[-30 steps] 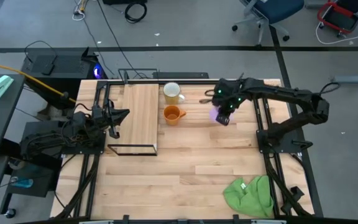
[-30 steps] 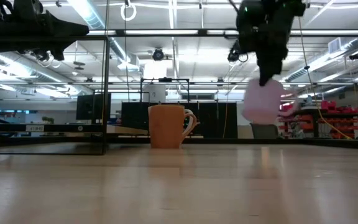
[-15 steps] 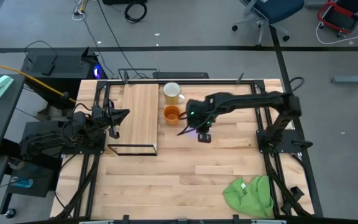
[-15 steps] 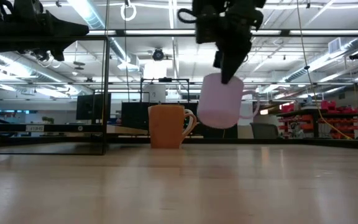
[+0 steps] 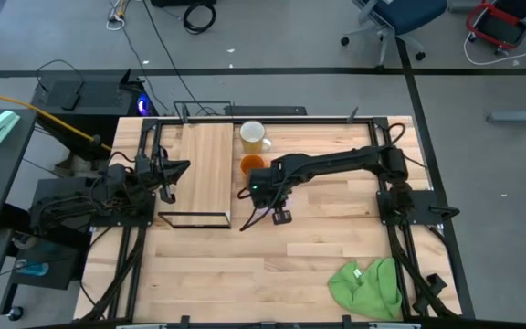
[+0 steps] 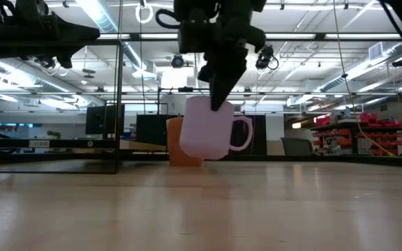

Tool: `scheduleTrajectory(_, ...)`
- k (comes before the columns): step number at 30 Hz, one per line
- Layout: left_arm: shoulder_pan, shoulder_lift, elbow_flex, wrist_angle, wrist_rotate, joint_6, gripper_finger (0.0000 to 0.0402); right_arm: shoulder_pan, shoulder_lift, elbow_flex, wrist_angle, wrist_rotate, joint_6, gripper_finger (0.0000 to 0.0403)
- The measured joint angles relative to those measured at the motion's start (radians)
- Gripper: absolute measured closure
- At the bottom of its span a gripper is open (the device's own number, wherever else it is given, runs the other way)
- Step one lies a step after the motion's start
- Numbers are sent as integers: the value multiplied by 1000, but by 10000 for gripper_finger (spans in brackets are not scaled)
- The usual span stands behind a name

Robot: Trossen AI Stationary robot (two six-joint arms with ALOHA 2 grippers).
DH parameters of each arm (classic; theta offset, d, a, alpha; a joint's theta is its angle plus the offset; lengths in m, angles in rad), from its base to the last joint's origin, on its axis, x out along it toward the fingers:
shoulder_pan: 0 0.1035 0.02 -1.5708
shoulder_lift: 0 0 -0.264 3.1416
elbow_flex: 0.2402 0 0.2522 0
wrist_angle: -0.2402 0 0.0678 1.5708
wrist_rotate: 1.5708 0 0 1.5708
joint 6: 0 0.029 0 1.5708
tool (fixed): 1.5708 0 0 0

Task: Stack small to large cups/mugs on shelf
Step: Put the pink mug on the shelf

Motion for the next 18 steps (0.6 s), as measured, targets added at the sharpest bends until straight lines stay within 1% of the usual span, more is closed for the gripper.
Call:
scheduleTrajectory(7,0,0,0,-1,0,1,370,2,91,65,-20,6,-61,398)
scheduleTrajectory(12,0,0,0,-1,0,4,374,8,101,67,6,21,-95,398)
scheduleTrajectory(18,0,0,0,-1,0,3,366,12,99,64,51,25,-105,395)
